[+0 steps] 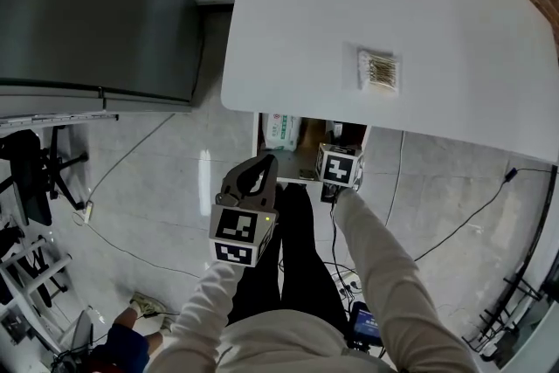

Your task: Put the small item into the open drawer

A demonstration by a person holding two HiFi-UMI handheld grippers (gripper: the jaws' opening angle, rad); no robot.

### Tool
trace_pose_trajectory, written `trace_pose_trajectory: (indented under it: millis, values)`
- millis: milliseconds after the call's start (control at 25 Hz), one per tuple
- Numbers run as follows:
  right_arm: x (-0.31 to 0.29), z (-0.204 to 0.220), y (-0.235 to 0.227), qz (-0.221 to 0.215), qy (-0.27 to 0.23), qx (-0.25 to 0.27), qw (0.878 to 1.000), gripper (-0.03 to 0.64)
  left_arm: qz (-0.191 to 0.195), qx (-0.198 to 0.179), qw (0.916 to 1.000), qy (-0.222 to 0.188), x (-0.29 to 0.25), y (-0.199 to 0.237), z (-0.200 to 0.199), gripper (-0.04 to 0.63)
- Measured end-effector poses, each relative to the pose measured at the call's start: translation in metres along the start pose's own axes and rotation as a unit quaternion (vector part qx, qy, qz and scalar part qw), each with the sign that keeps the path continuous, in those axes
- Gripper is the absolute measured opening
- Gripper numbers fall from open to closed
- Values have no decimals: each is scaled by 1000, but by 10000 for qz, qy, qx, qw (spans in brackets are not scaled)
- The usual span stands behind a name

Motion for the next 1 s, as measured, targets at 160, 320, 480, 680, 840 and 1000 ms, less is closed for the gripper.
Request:
trace_pose_trajectory:
  millis: [160, 320, 480, 680, 840, 1000]
  values:
    - [-12, 1, 3, 21, -26, -2, 10000, 101, -16, 25, 10000, 33, 0, 4, 3, 17]
    - [-11, 4, 1, 123, 109, -24, 9999, 101, -35, 55, 10000, 47, 0, 6, 5, 17]
    - [-13, 1, 6, 83, 1, 129, 9999, 101, -54, 78, 9999, 77, 0, 10, 8, 17]
    - [-12, 2, 9, 68, 107, 104, 9999, 103, -63, 73, 9999, 88, 0, 10, 8, 17]
    - [-12, 2, 11, -31, 158, 23, 9999, 138, -65, 69, 9999, 89, 1, 11, 7, 17]
    - [-12, 16, 10, -81, 343, -108, 9993, 189, -74, 71, 9999, 100, 2, 11, 7, 17]
Point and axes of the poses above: the fingertips, and each gripper's own axes: x backward along the fingers, y to its left, z out of its underside, the point moved 7 cm from there along x, backward along the fingers, and after that the axes turned 2 degrees about z, right-handed, at the moved point
